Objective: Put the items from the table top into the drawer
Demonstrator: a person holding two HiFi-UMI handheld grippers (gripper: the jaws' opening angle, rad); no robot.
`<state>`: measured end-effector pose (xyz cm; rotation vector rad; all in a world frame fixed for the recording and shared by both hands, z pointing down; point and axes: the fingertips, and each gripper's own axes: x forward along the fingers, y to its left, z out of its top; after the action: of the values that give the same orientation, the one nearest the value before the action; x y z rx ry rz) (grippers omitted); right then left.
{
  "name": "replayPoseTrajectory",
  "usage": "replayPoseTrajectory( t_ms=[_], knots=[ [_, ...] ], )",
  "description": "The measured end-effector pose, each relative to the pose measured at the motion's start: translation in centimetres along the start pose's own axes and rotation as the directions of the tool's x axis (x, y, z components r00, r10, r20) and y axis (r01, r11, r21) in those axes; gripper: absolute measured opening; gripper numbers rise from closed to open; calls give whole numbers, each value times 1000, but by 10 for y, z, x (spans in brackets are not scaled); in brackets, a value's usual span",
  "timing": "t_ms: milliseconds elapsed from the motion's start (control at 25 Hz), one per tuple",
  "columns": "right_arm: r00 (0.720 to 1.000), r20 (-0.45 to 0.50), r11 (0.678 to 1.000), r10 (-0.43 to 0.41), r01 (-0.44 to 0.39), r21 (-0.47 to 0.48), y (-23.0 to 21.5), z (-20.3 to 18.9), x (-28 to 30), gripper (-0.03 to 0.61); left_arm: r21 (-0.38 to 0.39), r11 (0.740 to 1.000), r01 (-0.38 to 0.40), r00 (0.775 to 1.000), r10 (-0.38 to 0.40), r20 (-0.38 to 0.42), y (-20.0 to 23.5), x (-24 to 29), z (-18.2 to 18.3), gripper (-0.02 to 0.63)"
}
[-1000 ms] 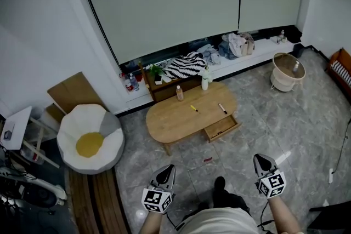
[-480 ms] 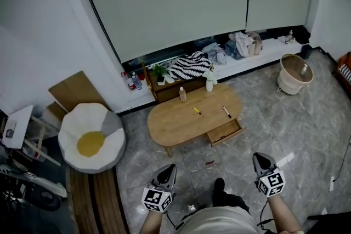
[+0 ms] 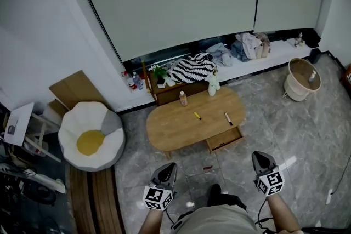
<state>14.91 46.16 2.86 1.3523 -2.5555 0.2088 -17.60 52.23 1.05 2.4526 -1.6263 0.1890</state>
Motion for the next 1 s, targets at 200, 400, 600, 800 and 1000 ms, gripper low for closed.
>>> replayPoseTrajectory(
  t_ms=[200,400,600,800,1000],
  knots=[
    [1000,-6,1000,25,-25,-4,-36,1,29,21,-3,1000,-23,1000,23,-17,-4,39,2,21],
    [1000,-10,1000,29,-29,11,-72,0,49,21,-3,999,-40,999,40,-28,-10,74,4,21],
    [999,-17,999,27,-27,26,-95,2,68,21,-13,999,-35,998,35,-43,-9,102,8,21],
    [999,-26,999,26,-25,37,-104,2,81,21,-13,1000,-20,998,19,-56,-8,120,9,20],
    [999,-43,999,13,-11,45,-110,-2,98,21,-12,1000,-9,998,8,-65,7,139,10,21]
  ],
)
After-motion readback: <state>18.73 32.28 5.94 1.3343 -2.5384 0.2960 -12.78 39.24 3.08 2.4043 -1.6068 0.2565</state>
